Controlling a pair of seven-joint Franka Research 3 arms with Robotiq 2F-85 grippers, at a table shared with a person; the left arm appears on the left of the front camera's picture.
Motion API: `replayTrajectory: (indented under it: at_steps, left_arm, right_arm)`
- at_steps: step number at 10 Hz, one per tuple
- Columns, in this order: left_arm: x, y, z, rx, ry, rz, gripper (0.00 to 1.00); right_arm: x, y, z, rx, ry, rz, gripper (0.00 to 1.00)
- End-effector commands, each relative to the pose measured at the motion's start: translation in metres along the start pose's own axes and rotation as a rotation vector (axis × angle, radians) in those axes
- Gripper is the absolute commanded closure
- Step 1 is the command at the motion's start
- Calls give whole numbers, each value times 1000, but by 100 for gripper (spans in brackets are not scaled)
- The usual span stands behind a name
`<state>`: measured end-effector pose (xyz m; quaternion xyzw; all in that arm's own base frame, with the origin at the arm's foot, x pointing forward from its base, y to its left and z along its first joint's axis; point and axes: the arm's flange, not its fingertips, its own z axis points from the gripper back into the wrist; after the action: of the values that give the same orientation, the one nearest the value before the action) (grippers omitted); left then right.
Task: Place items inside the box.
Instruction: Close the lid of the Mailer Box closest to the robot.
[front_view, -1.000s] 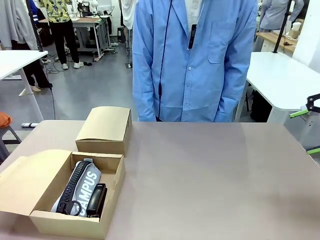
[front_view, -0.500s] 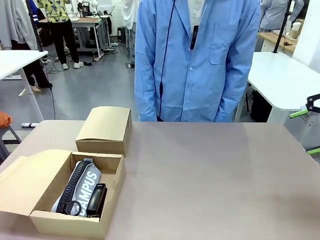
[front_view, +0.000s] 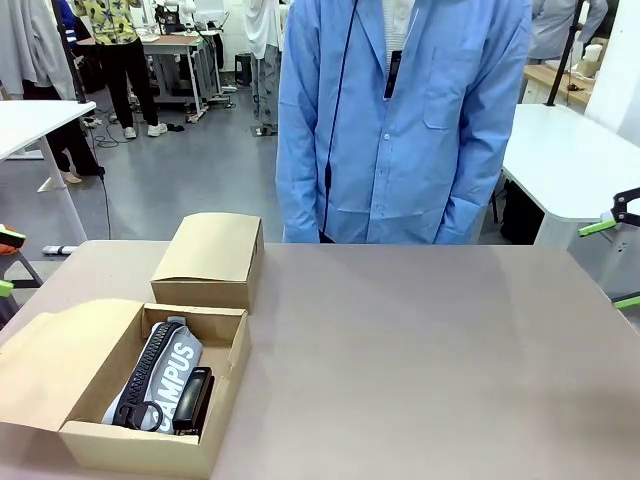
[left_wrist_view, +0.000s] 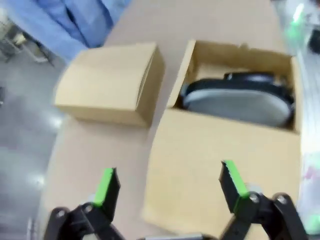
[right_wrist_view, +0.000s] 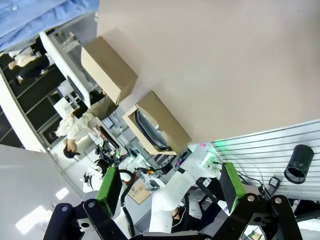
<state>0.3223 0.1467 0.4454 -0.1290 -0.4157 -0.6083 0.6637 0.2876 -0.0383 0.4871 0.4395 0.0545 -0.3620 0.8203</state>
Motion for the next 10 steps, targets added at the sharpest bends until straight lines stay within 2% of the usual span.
replayTrajectory:
  at_steps: [1,2,4,5,6,7,8,10]
  left_arm:
    - [-27,3,-17,392,26,-280,0]
    - [0,0,0,0,0,0,0]
    - [0,0,0,0,0,0,0]
    - [-14,9,-2,69,25,-91,0]
    - [-27,18,-10,-38,73,-141,0]
    - [-50,20,-11,-34,208,-210,0]
    - [-70,16,0,-108,189,-193,0]
    - [-98,15,15,-161,137,-166,0]
  right_arm:
    - [2,0,-2,20,-3,21,0]
    - [2,0,-2,20,-3,21,0]
    - [2,0,-2,20,-3,21,0]
    - [2,0,-2,20,-3,21,0]
    - [2,0,-2,20,-3,21,0]
    - [2,0,-2,20,-3,21,0]
    - [2,0,-2,20,-3,21,0]
    - [2,0,-2,20,-3,21,0]
